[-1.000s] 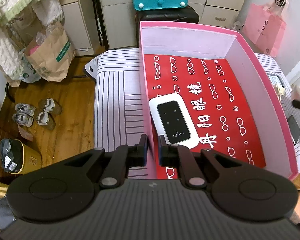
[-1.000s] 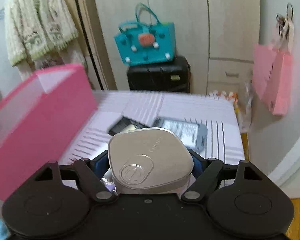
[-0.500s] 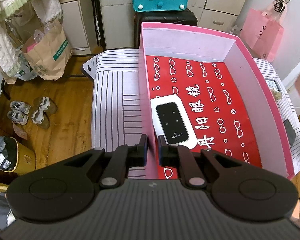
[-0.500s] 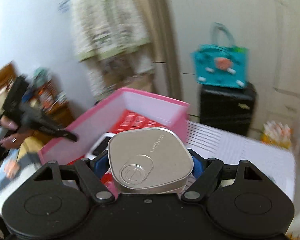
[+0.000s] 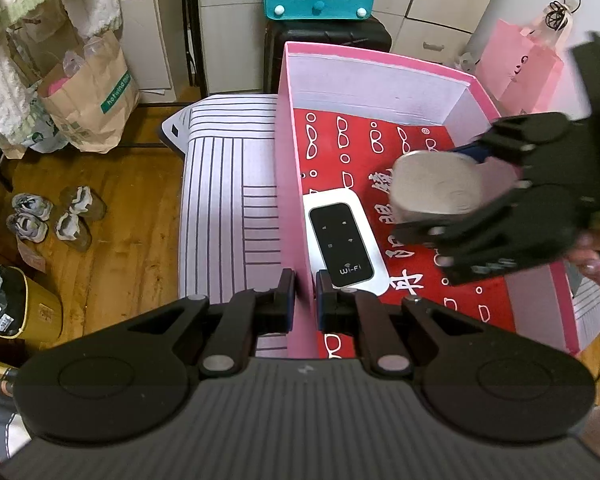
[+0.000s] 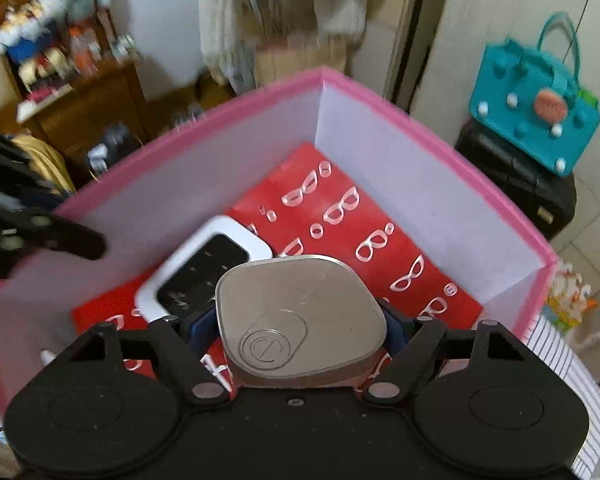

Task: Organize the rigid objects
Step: 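Lower the rounded case into the box beside the Wi-Fi device and release, then return the right gripper to the table above the black flat case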

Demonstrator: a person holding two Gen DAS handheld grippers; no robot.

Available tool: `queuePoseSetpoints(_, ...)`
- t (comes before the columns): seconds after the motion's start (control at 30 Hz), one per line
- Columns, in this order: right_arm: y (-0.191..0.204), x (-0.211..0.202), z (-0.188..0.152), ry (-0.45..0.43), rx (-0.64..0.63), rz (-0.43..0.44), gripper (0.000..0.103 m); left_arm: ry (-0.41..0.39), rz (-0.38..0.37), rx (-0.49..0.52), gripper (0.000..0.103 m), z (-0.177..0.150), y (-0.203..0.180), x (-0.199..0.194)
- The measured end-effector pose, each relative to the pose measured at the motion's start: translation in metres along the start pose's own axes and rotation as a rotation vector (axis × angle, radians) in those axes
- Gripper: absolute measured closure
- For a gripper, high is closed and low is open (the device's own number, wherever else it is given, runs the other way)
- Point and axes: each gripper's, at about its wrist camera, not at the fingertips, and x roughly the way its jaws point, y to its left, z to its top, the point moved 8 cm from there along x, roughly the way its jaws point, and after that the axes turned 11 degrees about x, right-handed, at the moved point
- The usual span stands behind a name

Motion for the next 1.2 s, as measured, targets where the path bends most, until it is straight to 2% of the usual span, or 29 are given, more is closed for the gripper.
queuePoseSetpoints(0.07,-0.009,0.009,0.003,0.07,0.097,-0.038,0.02,0.001,-0.008,-0.015,0.095,0.0,0.001,0.0)
queuePoseSetpoints(0.17,-0.02,0.011,0.011,0.09,0.206,-0.025,0.02,0.001,-0.016,-0.012,0.094,0.0,0.002,0.001)
queuePoseSetpoints(0.3,-0.021,0.023,0.008,0.144,0.242,-0.049,0.02,-0.003,-0.021,-0.007,0.094,-0.001,0.001,0.001)
queuePoseSetpoints(0.43,-0.017,0.021,0.007,0.138,0.266,-0.058,0.021,-0.01,-0.026,-0.018,0.094,-0.002,0.002,-0.001)
queuePoseSetpoints(0.67,-0.023,0.006,-0.005,0.178,0.45,0.064,0.02,-0.008,-0.025,-0.017,0.094,-0.002,0.001,-0.001)
queuePoseSetpoints(0.8,-0.025,-0.011,-0.021,0.24,0.533,0.181,0.022,-0.012,-0.026,-0.021,0.094,-0.002,0.001,-0.002)
queuePoseSetpoints(0.87,-0.022,-0.029,-0.026,0.208,0.528,0.238,0.022,-0.011,-0.034,-0.021,0.093,-0.002,0.001,-0.001)
queuePoseSetpoints(0.97,-0.022,-0.066,-0.028,0.121,0.472,0.263,0.022,-0.011,-0.034,-0.012,0.093,-0.003,-0.001,-0.001)
queuePoseSetpoints(1.1,-0.029,-0.109,-0.029,-0.014,0.396,0.25,0.022,-0.019,-0.028,-0.008,0.093,-0.004,0.001,0.0)
queuePoseSetpoints(1.2,-0.045,-0.132,-0.04,-0.105,0.346,0.201,0.022,-0.029,-0.031,-0.013,0.093,-0.005,0.001,-0.001)
